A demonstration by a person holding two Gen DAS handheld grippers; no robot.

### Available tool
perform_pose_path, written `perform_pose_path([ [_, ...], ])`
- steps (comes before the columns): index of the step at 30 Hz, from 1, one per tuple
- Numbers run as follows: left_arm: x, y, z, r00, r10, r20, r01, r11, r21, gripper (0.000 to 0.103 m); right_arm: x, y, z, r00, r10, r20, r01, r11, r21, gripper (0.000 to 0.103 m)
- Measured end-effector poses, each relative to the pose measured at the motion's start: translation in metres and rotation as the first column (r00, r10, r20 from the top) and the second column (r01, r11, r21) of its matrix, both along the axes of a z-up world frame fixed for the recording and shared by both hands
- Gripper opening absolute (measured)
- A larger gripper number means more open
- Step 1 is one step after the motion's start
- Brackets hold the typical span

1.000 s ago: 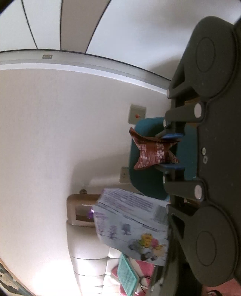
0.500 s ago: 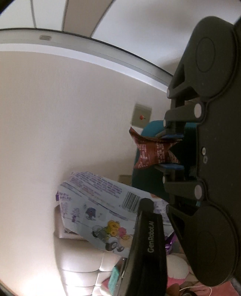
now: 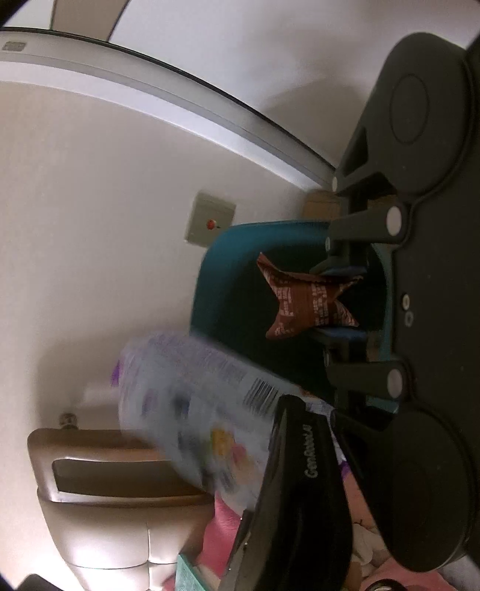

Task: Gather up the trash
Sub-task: 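Open both tools above the teal wastebasket, dropping both wrappers inside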

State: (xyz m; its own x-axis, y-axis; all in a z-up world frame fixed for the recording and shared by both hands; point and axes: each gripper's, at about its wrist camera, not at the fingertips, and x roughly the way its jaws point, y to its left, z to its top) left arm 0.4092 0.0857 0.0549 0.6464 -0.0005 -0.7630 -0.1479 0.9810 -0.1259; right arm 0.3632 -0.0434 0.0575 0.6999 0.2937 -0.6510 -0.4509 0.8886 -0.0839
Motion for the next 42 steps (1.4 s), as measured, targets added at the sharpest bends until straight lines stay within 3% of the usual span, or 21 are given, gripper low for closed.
perform_pose_path([
  [6, 0.007, -0.006, -0.006, 0.999, -0.017, -0.031, 0.018, 0.999, 0.042, 0.018, 0.002, -0.001, -0.001, 0.999, 0.001, -0.036, -0.001, 1.0, -0.001, 0.028],
  [10, 0.011, -0.007, -0.007, 0.999, -0.027, -0.047, 0.029, 0.999, 0.037, 0.02, -0.003, -0.005, 0.001, 0.999, 0.013, -0.032, -0.013, 1.0, 0.009, 0.038],
  [13, 0.016, -0.002, -0.011, 0.998, -0.015, -0.065, 0.016, 1.0, 0.021, 0.034, -0.008, -0.006, 0.003, 0.999, 0.029, -0.031, -0.029, 0.999, 0.015, 0.046],
  [16, 0.014, 0.001, -0.011, 0.999, 0.004, -0.045, -0.003, 1.0, 0.013, 0.072, -0.014, -0.009, 0.004, 0.999, 0.035, -0.017, -0.034, 0.999, 0.019, 0.047],
  [17, 0.011, 0.001, -0.009, 1.0, 0.009, -0.028, -0.009, 1.0, 0.02, 0.073, -0.017, -0.01, 0.004, 0.999, 0.032, -0.012, -0.032, 0.999, 0.022, 0.047],
  [30, -0.023, -0.002, -0.001, 1.0, -0.011, 0.017, 0.011, 1.0, 0.001, 0.073, -0.065, -0.036, 0.012, 0.999, 0.039, 0.034, -0.043, 0.99, 0.133, 0.05],
  [38, -0.073, -0.016, 0.01, 0.994, -0.042, 0.101, 0.038, 0.998, 0.044, 0.074, -0.099, -0.062, 0.006, 0.999, 0.028, 0.031, -0.035, 0.975, 0.22, 0.052],
  [42, -0.1, -0.024, 0.012, 0.99, -0.052, 0.132, 0.048, 0.998, 0.031, 0.074, -0.12, -0.073, -0.002, 0.999, 0.02, 0.038, -0.028, 0.971, 0.239, 0.053],
])
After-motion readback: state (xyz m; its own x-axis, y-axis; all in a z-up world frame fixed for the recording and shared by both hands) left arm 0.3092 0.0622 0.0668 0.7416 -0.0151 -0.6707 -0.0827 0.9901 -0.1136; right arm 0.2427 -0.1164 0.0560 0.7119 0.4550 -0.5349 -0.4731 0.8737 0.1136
